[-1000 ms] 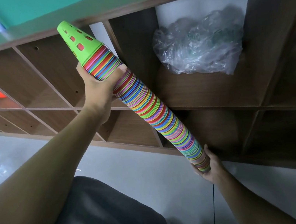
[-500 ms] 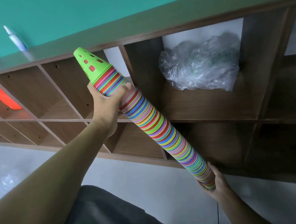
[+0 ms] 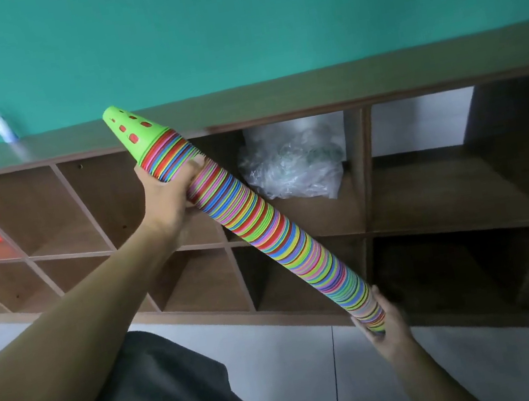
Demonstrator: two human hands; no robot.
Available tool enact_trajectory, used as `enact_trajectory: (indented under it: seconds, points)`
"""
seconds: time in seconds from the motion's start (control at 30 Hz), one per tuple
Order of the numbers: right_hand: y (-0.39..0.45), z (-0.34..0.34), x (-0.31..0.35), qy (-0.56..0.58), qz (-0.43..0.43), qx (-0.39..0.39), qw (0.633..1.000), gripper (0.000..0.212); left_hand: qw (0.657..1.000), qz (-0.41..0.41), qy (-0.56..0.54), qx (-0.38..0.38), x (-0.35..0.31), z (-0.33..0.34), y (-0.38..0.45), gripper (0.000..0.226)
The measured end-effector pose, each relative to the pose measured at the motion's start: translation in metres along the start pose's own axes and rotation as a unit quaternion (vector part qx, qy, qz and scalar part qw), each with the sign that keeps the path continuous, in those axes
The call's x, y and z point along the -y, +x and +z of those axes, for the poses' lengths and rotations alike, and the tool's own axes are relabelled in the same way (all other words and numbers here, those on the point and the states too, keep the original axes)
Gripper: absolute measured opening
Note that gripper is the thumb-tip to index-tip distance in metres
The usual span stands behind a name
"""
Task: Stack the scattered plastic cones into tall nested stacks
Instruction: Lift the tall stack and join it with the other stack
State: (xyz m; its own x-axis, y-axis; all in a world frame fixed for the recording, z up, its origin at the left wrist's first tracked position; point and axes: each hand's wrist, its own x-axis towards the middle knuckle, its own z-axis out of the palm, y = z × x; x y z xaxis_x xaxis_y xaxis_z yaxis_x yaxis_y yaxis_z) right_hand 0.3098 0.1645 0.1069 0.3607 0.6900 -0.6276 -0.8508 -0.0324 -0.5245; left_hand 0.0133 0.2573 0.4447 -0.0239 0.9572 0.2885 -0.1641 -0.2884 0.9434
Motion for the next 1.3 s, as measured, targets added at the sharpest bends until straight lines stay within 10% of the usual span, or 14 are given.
enact_trajectory:
  seconds: [0.23,0.73,1.3]
  points:
    - [-0.075,-0.001,0.092,-0.003,-0.127,0.008,0.992,0.063,0.994,0.014,-0.107,-0.007,-0.031,0.045,-0.024,0.060]
    - [-0.227,0.056,0.285,0.021,-0.356,-0.035,0.934,0.081,0.963,0.003,-0.265,-0.048,-0.140,0.097,-0.030,0.067]
    - [-0.257,0.162,0.412,-0.067,-0.499,-0.076,0.861,0.076,0.916,-0.100,-0.369,-0.121,-0.110,0.146,0.085,0.093]
